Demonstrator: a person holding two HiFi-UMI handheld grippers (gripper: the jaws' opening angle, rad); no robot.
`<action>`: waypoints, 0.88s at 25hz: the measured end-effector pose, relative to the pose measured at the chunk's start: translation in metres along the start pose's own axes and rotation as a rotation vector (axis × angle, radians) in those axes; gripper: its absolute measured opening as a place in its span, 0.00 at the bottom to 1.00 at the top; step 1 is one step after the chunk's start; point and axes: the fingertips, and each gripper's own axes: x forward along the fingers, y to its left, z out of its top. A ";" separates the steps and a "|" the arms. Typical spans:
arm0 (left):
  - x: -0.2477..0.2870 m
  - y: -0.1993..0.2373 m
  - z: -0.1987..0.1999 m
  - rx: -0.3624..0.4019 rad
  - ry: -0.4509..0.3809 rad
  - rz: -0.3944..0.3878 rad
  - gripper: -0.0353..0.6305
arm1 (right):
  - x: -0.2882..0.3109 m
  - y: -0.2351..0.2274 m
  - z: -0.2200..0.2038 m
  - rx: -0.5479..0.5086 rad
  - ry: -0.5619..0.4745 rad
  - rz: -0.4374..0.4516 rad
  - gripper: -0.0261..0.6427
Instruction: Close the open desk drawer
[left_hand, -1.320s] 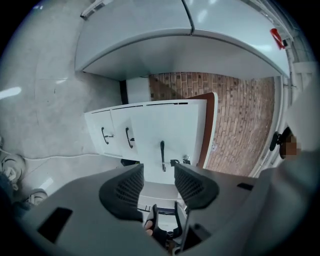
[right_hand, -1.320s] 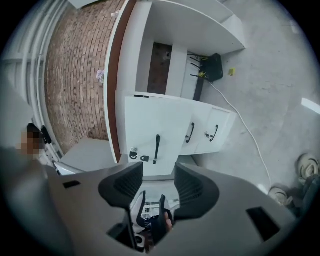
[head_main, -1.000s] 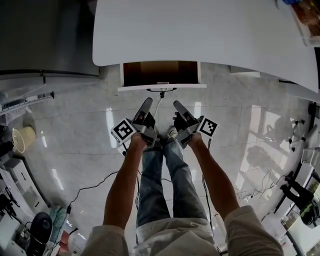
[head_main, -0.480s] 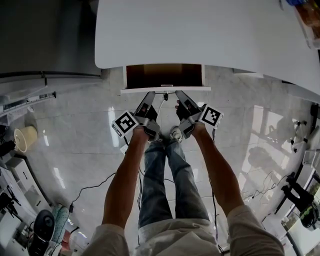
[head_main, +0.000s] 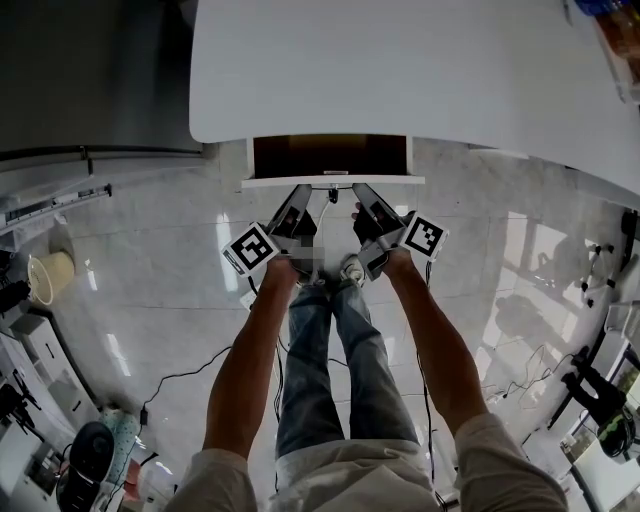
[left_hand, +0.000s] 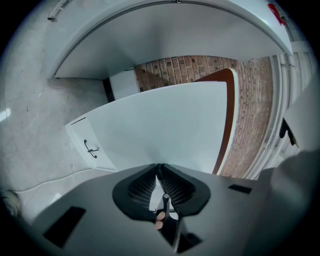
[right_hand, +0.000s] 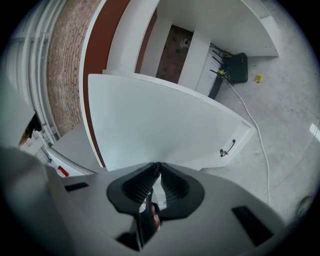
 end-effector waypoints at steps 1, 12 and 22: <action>0.004 0.001 0.004 -0.001 -0.001 0.004 0.14 | 0.004 -0.001 0.002 0.002 -0.003 -0.008 0.12; 0.069 -0.005 0.053 0.024 -0.023 0.052 0.14 | 0.057 -0.006 0.063 -0.014 -0.049 -0.064 0.12; 0.098 -0.015 0.079 0.065 -0.024 0.087 0.14 | 0.085 0.002 0.093 -0.047 -0.082 -0.104 0.13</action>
